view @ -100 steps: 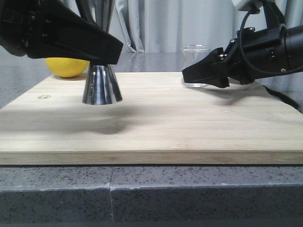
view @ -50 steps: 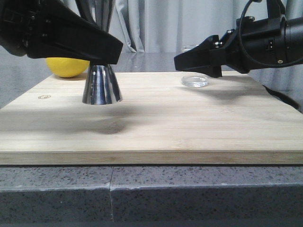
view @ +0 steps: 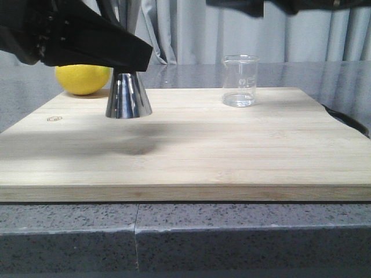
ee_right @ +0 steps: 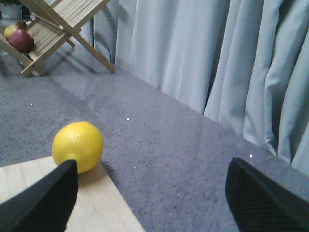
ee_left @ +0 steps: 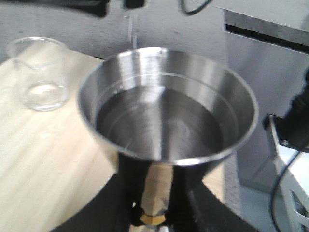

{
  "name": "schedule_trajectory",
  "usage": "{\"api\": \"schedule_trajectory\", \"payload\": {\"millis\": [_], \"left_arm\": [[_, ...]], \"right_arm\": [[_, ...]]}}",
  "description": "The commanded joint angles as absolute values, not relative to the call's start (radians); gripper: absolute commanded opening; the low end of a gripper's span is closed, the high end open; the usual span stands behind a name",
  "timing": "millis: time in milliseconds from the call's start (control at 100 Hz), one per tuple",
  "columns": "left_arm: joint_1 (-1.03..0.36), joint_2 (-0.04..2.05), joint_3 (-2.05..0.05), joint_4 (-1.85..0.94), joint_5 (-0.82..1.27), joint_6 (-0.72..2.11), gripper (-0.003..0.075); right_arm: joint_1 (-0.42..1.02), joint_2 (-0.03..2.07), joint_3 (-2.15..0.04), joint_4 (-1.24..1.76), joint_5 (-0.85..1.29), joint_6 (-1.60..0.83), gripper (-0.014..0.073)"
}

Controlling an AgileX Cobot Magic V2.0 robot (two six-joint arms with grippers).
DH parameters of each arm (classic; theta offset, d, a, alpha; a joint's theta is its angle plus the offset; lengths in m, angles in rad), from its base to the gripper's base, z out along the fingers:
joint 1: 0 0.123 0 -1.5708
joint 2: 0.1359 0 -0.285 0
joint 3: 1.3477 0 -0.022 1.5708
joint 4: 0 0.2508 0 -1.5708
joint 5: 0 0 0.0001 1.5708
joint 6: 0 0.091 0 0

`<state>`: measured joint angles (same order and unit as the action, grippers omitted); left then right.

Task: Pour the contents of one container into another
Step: 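Open the right gripper and lift it up away from the beaker, then lower the filled jigger onto the board with the left gripper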

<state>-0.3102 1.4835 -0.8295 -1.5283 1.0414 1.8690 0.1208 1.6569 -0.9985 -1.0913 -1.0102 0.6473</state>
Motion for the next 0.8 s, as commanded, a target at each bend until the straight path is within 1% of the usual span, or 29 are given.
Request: {"api": "schedule_trajectory", "payload": {"millis": [0,80,390,580,790], "left_arm": [[-0.319,1.455,-0.86,-1.627,1.037,1.894,-0.0019],[-0.319,1.455,-0.86,-1.642,1.008,1.967,-0.0019],[-0.319,1.457,-0.86,-1.759,0.898,2.087,-0.0019],[-0.319,1.5,-0.86,-1.837,0.9,2.149,-0.0019],[-0.319,1.573,-0.86,-1.842,0.94,2.177,-0.0019]], "right_arm": [[0.116,1.569,-1.035,-1.048,-1.074,0.651,0.0567],[0.116,1.528,-1.035,-1.05,-1.074,0.651,0.0567],[0.116,1.366,-1.035,-1.05,-1.074,0.654,0.0567],[0.116,1.29,-1.035,-1.05,-1.074,0.664,0.0567],[0.116,1.253,-1.035,-1.05,-1.065,0.668,0.0566]]}}
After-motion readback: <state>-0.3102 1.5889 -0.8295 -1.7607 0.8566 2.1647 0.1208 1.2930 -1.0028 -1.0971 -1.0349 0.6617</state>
